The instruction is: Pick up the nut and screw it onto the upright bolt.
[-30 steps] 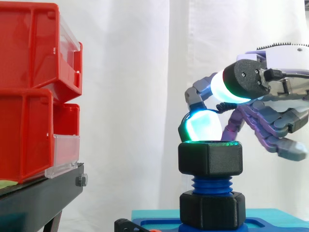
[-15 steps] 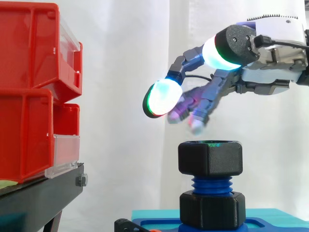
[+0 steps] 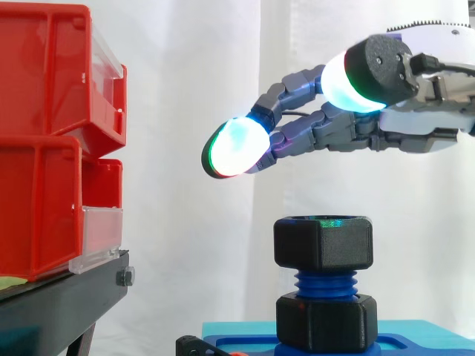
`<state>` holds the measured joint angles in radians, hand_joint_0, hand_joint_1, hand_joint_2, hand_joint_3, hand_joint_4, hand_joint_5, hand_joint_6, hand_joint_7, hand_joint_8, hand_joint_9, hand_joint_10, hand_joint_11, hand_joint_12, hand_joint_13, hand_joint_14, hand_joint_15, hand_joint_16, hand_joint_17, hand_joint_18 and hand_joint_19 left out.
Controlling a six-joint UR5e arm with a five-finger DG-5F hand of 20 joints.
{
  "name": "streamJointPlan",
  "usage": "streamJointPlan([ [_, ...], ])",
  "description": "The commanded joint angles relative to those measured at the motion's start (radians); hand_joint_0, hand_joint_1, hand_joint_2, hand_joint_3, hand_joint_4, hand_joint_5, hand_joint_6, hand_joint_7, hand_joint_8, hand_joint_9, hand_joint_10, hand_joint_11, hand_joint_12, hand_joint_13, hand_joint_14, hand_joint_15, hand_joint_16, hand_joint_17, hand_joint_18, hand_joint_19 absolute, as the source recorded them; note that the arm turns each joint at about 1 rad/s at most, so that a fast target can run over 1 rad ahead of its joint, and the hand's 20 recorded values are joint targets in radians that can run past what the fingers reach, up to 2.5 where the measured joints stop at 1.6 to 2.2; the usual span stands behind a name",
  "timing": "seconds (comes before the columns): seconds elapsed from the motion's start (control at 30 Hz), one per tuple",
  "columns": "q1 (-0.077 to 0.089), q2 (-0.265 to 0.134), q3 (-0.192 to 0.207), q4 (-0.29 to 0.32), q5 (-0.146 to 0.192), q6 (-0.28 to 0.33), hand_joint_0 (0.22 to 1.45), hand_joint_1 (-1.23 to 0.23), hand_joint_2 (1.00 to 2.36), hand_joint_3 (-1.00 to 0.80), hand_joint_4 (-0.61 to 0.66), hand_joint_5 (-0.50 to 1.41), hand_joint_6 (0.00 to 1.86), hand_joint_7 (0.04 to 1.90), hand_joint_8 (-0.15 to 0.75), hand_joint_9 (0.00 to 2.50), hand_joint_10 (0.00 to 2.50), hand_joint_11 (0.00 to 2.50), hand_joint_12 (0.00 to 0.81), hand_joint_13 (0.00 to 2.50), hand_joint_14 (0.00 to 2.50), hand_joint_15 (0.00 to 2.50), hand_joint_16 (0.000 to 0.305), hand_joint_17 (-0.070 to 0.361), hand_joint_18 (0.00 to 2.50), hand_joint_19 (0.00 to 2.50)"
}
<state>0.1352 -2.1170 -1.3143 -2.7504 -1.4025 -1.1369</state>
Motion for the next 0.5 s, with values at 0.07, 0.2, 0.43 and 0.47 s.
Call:
streamJointPlan([
  [0.07,0.015,0.000,-0.037,0.058,0.022,0.011,0.41,-0.29,1.00,-0.50,0.10,-0.19,0.50,0.55,0.192,0.23,0.00,0.00,0.338,0.00,0.00,0.00,0.050,0.113,0.00,0.00],
  [0.2,0.023,0.000,-0.037,0.051,0.025,0.016,0.41,-0.28,1.00,-0.50,0.13,-0.16,0.50,0.57,0.187,0.20,0.00,0.00,0.338,0.00,0.00,0.00,0.051,0.115,0.00,0.00],
  [0.43,0.023,0.000,-0.037,0.044,0.025,0.017,0.41,-0.26,1.00,-0.50,0.14,-0.11,0.50,0.63,0.174,0.23,0.00,0.00,0.333,0.00,0.00,0.00,0.051,0.115,0.00,0.00],
  [0.47,0.024,0.000,-0.037,0.043,0.025,0.019,0.41,-0.26,1.00,-0.50,0.15,-0.10,0.50,0.63,0.175,0.24,0.00,0.00,0.334,0.00,0.00,0.00,0.051,0.115,0.00,0.00],
])
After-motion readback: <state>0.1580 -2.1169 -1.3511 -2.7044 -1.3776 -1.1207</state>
